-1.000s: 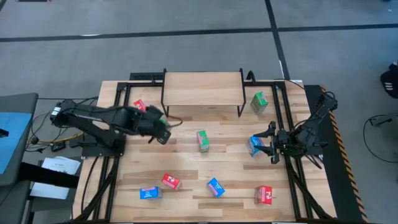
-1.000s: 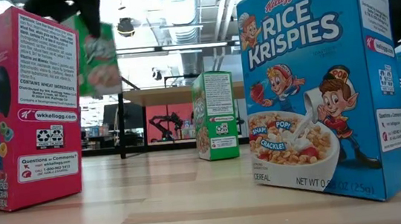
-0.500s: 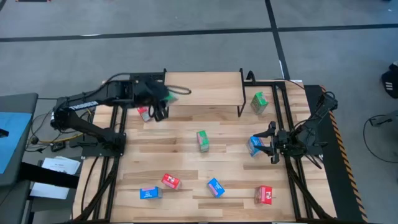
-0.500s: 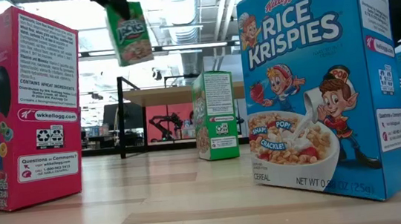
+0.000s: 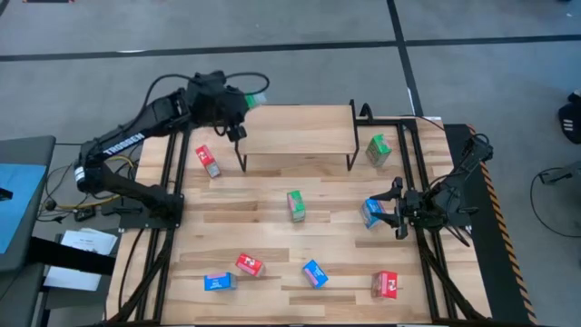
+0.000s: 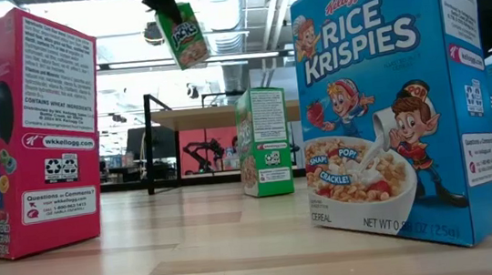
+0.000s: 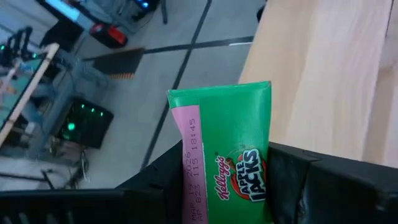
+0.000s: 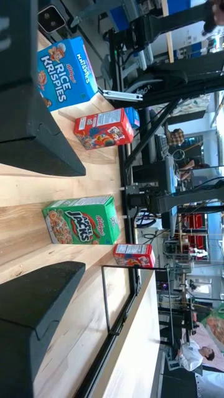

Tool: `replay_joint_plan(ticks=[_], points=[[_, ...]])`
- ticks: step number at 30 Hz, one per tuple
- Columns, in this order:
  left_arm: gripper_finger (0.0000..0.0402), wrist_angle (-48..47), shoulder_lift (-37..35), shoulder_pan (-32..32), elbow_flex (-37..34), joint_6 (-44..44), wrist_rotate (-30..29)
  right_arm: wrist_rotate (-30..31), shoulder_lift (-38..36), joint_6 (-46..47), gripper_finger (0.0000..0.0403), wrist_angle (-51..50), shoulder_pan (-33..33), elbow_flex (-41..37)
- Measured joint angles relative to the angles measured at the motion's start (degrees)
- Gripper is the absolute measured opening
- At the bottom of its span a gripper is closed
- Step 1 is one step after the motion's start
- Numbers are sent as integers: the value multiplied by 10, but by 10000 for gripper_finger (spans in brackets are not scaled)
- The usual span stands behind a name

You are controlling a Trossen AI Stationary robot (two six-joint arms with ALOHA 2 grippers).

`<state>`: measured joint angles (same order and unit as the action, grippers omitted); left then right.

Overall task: Stack cereal on shelf
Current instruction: Put the bottom left green cereal box on the shelf

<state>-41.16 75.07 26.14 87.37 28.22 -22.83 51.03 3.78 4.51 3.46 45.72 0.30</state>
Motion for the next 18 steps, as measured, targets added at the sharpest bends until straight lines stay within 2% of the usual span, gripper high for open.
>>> replay_joint_plan(ticks=[4, 13, 18], points=[[146, 1, 0, 32, 0, 9, 59, 0, 0, 0, 261, 0, 0, 0], [146, -15, 2, 73, -14, 40, 107, 0, 0, 0, 261, 0, 0, 0], [146, -19, 38, 84, -16, 69, 137, 0, 0, 0, 261, 0, 0, 0]])
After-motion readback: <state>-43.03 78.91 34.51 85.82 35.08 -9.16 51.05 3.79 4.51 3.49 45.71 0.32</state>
